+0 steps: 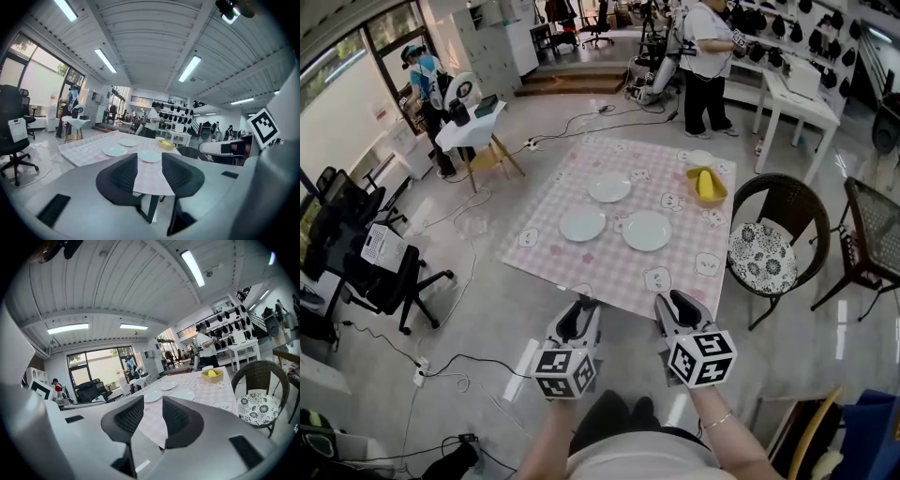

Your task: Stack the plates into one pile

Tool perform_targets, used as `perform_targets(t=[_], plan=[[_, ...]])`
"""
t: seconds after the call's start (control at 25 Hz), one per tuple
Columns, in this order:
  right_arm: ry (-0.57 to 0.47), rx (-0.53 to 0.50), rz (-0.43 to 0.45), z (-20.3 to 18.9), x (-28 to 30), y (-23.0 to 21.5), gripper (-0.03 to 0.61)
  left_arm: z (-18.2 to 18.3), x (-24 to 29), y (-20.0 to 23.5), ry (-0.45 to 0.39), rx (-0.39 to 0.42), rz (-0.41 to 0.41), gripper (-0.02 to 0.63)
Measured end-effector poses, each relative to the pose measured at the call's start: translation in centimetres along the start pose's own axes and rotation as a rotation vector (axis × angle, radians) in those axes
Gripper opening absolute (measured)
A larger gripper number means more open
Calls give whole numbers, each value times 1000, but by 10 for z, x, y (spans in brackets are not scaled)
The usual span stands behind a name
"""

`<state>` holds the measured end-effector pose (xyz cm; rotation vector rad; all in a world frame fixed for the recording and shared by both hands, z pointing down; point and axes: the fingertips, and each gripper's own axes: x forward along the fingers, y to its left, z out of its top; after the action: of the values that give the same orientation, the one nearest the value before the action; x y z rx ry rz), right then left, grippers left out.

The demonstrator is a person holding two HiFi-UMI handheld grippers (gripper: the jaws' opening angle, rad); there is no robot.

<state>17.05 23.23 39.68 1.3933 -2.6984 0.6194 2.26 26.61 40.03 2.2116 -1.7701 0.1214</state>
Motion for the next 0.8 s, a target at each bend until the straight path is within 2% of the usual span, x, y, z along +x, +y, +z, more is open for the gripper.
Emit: perform_targets(t=[0.32,0.48,0.8], plan=[[-18,33,-41,8,28,-30,124,13,44,12,-7,19,-17,163],[-17,39,-99,9,54,-51,124,14,83,27,24,40,-42,147],[-36,67,-235,30,135,-93,123,31,184,68,73,70,-157,147]])
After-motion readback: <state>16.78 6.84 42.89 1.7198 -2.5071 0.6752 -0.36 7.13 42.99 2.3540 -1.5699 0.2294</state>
